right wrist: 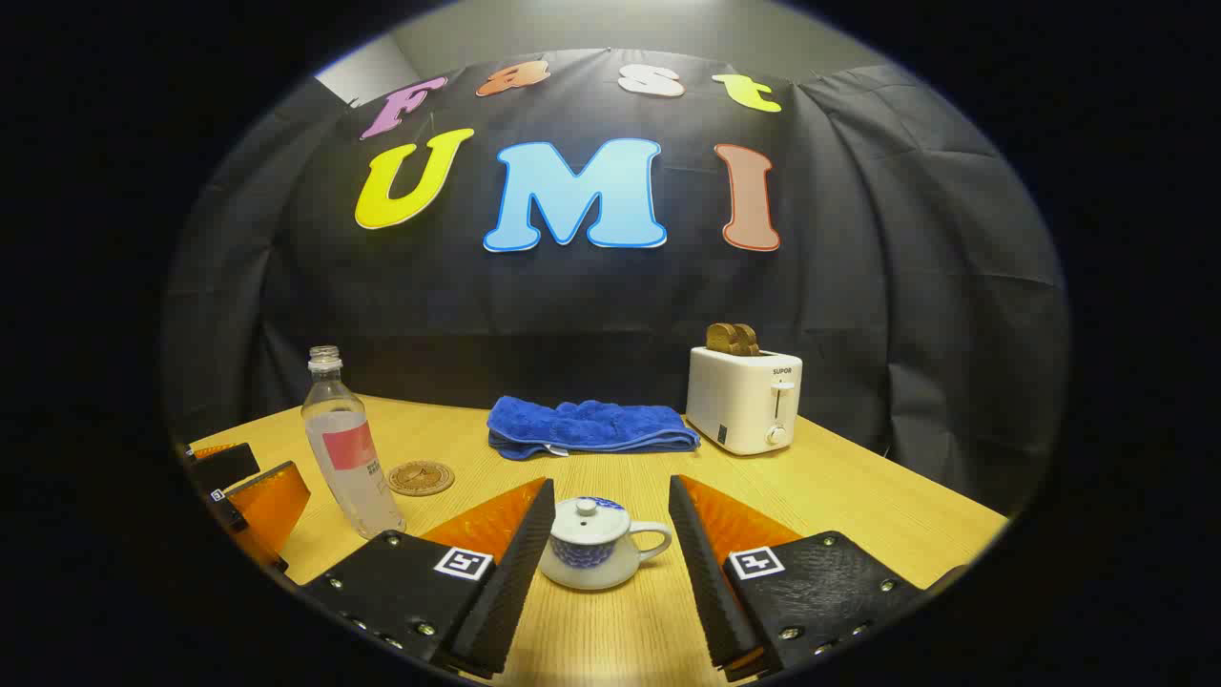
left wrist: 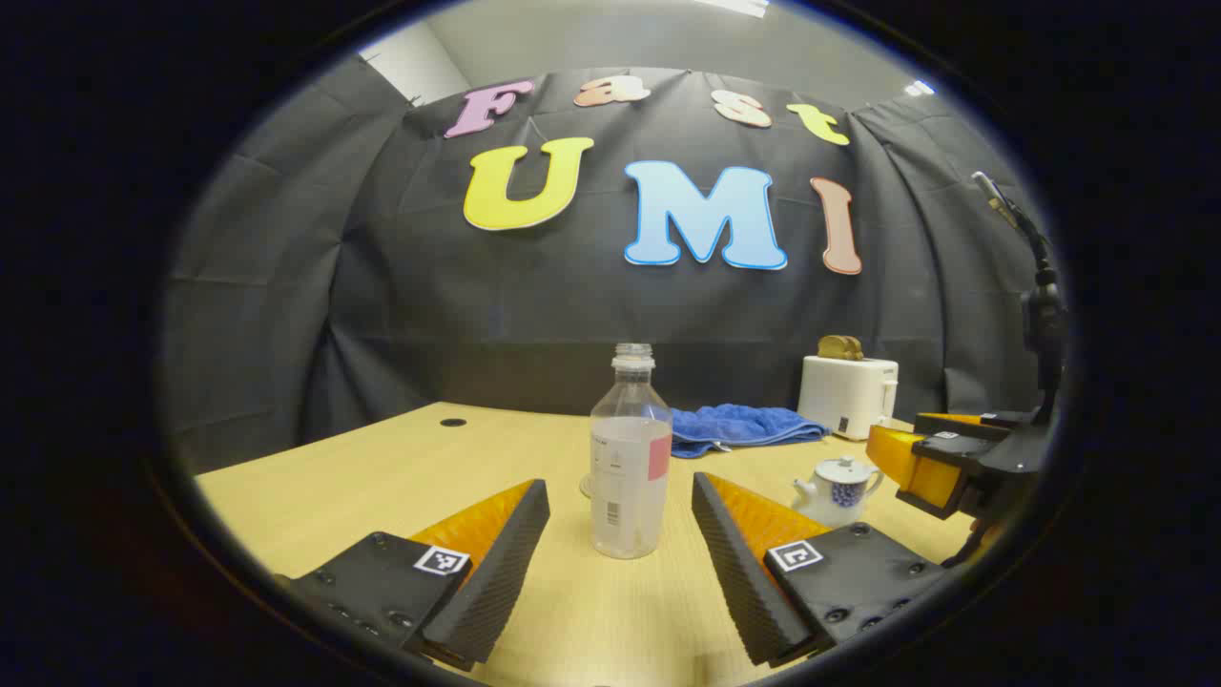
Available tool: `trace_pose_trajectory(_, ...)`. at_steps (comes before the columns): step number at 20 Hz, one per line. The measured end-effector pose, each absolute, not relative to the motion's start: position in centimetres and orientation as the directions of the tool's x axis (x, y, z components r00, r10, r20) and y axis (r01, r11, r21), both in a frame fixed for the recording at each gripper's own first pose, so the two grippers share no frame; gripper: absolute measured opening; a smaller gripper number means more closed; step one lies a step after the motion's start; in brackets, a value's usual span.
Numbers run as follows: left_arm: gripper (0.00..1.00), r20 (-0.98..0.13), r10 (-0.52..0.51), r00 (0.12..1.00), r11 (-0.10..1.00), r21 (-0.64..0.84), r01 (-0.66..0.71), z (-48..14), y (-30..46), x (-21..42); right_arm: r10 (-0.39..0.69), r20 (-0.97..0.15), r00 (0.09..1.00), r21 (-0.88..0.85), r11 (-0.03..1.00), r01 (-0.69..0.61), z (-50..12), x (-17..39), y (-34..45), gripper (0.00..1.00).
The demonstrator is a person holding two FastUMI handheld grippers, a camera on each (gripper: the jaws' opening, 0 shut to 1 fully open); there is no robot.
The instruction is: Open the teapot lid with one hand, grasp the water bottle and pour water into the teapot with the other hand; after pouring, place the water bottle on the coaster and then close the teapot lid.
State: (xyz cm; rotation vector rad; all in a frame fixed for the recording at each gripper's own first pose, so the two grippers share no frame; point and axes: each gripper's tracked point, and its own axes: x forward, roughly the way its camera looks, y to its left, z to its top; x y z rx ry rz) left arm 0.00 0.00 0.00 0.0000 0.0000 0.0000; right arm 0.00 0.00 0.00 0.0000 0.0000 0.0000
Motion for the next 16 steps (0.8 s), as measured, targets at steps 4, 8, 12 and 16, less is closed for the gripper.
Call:
trace_pose_trajectory(4,1.00,0.002,0.001,1.000,1.000,0.001,-0.001,0.1,0.1,0.1,0.000,0.000,1.000,-0.001,1.000,0.000,0.0,-0.2,-0.1,0.75)
trace_pose_trajectory(8,1.00,0.004,-0.001,1.000,1.000,0.004,0.001,0.3,0.0,0.0,-0.001,-0.004,1.000,-0.005,1.000,0.001,-0.2,0.0,-0.2,0.75)
trace_pose_trajectory(12,1.00,0.005,-0.004,1.000,1.000,0.007,0.004,0.3,-0.1,-0.1,0.001,-0.008,1.000,-0.010,1.000,-0.001,-0.2,0.2,-0.2,0.75)
trace_pose_trajectory(16,1.00,0.006,-0.003,1.000,1.000,0.011,0.003,0.4,0.0,-0.1,0.011,-0.034,0.999,-0.011,1.000,-0.011,-0.5,0.9,-0.1,0.75)
